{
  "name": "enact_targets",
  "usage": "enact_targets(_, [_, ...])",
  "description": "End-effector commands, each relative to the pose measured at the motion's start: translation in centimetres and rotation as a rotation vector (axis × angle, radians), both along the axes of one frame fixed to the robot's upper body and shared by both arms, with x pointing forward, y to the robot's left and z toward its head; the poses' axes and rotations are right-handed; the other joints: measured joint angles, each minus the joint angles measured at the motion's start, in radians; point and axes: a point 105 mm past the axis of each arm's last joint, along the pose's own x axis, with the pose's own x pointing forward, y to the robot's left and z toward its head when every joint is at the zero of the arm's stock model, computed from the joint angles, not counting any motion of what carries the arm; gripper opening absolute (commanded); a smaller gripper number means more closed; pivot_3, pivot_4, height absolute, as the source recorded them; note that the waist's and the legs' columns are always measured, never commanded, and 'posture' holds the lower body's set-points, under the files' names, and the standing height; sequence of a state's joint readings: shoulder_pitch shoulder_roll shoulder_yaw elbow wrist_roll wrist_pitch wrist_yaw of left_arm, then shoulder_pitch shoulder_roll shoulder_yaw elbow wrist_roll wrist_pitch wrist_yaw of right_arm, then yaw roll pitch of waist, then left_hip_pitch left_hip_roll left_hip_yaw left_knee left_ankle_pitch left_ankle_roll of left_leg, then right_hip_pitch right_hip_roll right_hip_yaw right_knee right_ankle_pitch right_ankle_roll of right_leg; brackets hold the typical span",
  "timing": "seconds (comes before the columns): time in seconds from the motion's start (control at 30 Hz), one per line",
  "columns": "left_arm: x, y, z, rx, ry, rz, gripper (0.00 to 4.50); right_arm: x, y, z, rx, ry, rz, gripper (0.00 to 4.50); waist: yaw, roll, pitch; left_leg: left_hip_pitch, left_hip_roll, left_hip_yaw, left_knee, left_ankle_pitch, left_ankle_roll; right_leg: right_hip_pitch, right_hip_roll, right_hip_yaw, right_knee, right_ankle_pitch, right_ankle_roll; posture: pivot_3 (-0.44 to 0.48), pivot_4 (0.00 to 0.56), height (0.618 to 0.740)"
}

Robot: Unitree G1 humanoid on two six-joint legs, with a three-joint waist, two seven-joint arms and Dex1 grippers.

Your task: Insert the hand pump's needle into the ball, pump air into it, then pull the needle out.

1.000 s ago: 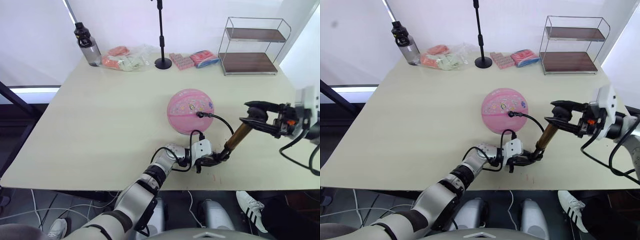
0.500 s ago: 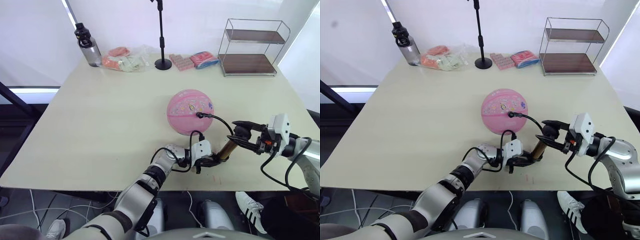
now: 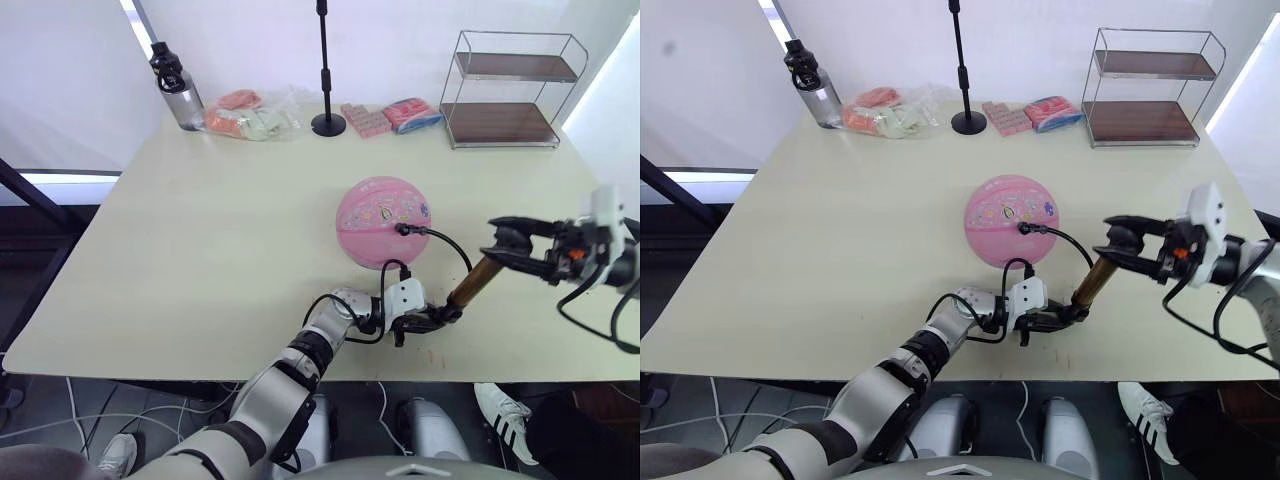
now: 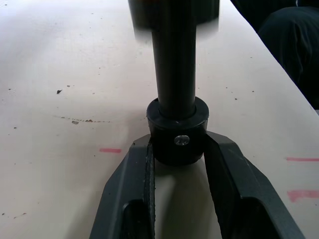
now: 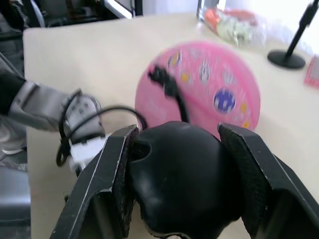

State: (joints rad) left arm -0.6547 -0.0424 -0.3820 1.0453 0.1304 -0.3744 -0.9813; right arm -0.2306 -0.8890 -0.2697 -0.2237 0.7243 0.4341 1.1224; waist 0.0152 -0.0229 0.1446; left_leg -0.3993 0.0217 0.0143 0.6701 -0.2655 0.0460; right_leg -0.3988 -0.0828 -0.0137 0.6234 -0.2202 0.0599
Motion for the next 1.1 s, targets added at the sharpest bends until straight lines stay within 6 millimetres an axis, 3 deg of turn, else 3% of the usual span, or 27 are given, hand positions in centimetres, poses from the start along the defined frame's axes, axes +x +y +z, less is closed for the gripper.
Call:
enact_targets(0.03, [-1.5, 2.3, -3.8, 0.137, 0.106, 0.01, 1.0, -1.0, -0.2, 4.6, 0.05, -0.1, 0.034, 2.05, 0.0, 0.0, 0.0, 0.0, 0.0, 0.0, 0.0, 0.0, 0.0, 0.0, 0.0, 0.0, 0.0, 0.0, 0.0, 0.0, 0.15, 0.74])
enact_targets(0.4, [-1.5, 2.3, -3.8, 0.14, 0.106, 0.011, 1.0, -2.3, -0.5, 11.6, 0.11, -0.149, 0.069, 2.05, 0.0, 0.005, 0.004, -0.001, 0.0, 0.0, 0.0, 0.0, 0.0, -0.002, -0.001, 0.0, 0.0, 0.0, 0.0, 0.0, 0.15, 0.74])
enact_targets(0.53, [-1.5, 2.3, -3.8, 0.141, 0.105, 0.01, 1.0, -2.6, -0.3, 12.6, 0.134, -0.154, 0.08, 2.05, 0.0, 0.009, 0.006, -0.013, -0.001, 0.002, 0.002, 0.0, 0.0, -0.013, -0.002, 0.002, 0.002, 0.003, 0.004, 0.0, 0.15, 0.74])
enact_targets(0.63, [-1.5, 2.2, -3.8, 0.14, 0.105, 0.007, 1.0, -2.5, 0.3, 10.8, 0.119, -0.097, 0.096, 2.05, 0.001, 0.009, 0.006, -0.017, -0.004, 0.002, 0.003, 0.0, 0.0, -0.017, -0.002, 0.002, 0.002, 0.004, 0.006, 0.0, 0.15, 0.74])
enact_targets(0.73, [-1.5, 2.1, -3.8, 0.137, 0.105, 0.006, 1.0, -2.0, 0.9, 6.5, 0.041, -0.019, 0.081, 2.05, 0.003, 0.007, 0.005, -0.017, -0.004, 0.002, 0.003, 0.0, 0.0, -0.017, -0.002, 0.002, 0.002, 0.004, 0.006, 0.0, 0.15, 0.74])
enact_targets(0.97, [-1.5, 2.1, -3.8, 0.138, 0.105, 0.012, 1.0, -1.4, 1.2, 2.0, 0.034, -0.014, 0.039, 2.05, -0.003, 0.001, -0.001, -0.01, -0.002, 0.0, 0.002, 0.0, 0.001, -0.01, 0.002, 0.001, 0.002, 0.004, 0.006, 0.0, 0.15, 0.74])
enact_targets(1.1, [-1.5, 2.3, -3.9, 0.141, 0.105, 0.012, 1.0, -1.4, 1.4, -1.8, 0.02, 0.039, 0.022, 2.05, -0.003, -0.005, -0.005, 0.003, 0.001, 0.0, 0.001, 0.0, 0.0, 0.001, 0.003, 0.001, 0.002, 0.0, 0.001, 0.0, 0.15, 0.74])
